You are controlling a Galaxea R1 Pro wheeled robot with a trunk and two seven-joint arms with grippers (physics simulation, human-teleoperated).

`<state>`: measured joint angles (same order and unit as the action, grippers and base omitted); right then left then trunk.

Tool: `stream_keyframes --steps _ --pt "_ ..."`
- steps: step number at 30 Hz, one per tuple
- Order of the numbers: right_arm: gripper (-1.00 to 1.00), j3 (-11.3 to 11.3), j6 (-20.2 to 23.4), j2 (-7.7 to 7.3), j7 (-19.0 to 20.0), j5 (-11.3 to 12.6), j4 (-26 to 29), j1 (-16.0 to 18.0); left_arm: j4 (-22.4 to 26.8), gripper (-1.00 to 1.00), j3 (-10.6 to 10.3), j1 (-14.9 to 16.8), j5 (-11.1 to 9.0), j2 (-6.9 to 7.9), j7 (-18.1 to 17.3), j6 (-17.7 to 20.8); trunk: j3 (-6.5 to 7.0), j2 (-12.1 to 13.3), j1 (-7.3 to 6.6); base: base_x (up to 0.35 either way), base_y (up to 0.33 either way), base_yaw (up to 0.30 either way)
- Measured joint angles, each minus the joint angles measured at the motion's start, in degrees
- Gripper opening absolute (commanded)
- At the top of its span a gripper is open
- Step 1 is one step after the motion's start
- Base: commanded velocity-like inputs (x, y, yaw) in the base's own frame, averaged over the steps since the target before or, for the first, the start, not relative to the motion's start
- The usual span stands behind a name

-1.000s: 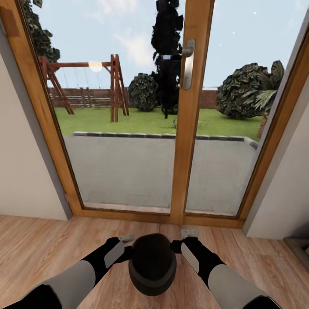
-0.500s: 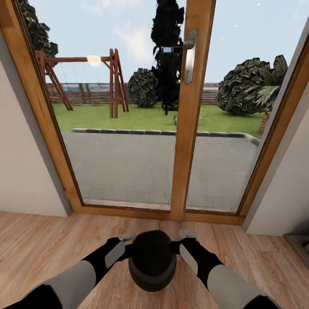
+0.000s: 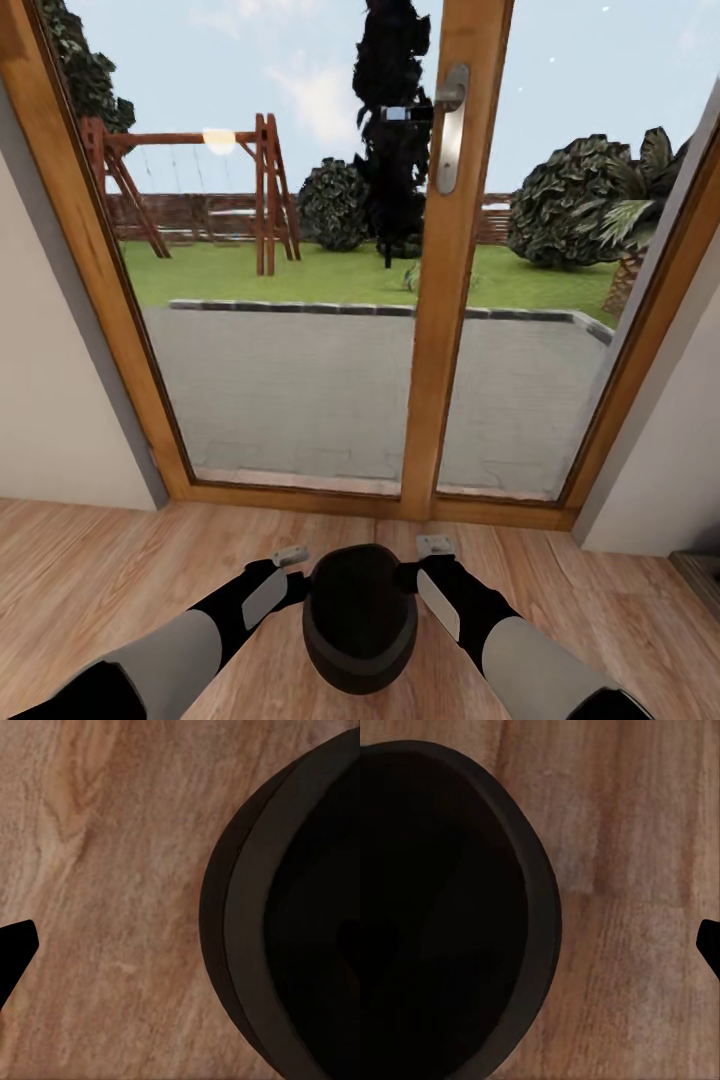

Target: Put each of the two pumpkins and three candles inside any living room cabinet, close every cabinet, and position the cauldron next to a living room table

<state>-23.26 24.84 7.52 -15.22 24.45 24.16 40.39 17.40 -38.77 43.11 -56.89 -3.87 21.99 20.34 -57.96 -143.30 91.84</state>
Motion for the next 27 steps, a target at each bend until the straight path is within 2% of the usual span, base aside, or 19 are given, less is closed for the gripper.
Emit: stream_keyframes --steps 19,23,27 --pt "1.00 0.1 0.1 -0.27 -0.2 0.0 -0.2 0.0 0.2 1.00 -0.1 0.0 0.1 -0.28 -0.1 0.0 0.00 0.0 0.00 0.047 -0.009 0.000" --pt "1.00 0.1 0.1 -0.27 -0.2 -0.1 -0.2 0.0 0.2 1.00 -0.2 0.0 0.0 -0.65 -0.1 0.0 0.00 0.0 0.00 0.000 0.000 0.000" --pt "1.00 0.1 0.3 -0.34 -0.3 -0.1 -0.2 0.0 0.2 1.00 -0.2 0.0 0.0 -1.65 -0.1 0.0 0.00 0.0 0.00 0.000 0.000 0.000"
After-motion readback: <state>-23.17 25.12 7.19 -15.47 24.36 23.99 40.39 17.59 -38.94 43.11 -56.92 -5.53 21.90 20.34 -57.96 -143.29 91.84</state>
